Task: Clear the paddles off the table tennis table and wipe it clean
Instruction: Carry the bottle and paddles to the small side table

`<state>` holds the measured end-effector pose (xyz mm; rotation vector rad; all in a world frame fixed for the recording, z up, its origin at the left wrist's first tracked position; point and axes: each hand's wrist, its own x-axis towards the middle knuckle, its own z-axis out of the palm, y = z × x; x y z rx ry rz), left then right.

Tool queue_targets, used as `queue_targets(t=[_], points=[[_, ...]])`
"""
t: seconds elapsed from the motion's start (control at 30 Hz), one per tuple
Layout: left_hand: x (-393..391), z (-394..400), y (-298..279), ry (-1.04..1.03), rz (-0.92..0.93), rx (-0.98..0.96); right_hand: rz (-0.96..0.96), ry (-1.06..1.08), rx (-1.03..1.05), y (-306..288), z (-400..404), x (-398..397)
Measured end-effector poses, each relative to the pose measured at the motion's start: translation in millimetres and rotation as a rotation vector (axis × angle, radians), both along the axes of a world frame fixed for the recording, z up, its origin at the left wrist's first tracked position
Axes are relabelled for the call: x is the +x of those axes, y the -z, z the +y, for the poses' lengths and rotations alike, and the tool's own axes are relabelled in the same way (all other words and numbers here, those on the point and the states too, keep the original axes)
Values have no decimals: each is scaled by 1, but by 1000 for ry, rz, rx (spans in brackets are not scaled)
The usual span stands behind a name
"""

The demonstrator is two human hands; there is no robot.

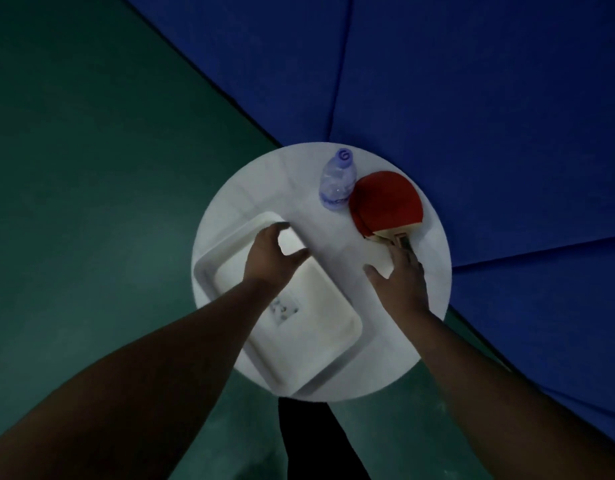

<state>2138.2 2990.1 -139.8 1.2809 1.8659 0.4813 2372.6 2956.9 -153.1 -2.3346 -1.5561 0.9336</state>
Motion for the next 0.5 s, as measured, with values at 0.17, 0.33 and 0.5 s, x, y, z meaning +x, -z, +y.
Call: queue_targets(t=[0.17,0.33,0.5], points=[[-51,-112,-34,-128,-22,-3,127,-192,-30,-42,-59,-60],[-108,-273,-72,-302,3,32,135,-553,-5,-83,-151,-137],[-149,-483,-112,-604,49,96,121,-959,-11,-125,-283,-211]])
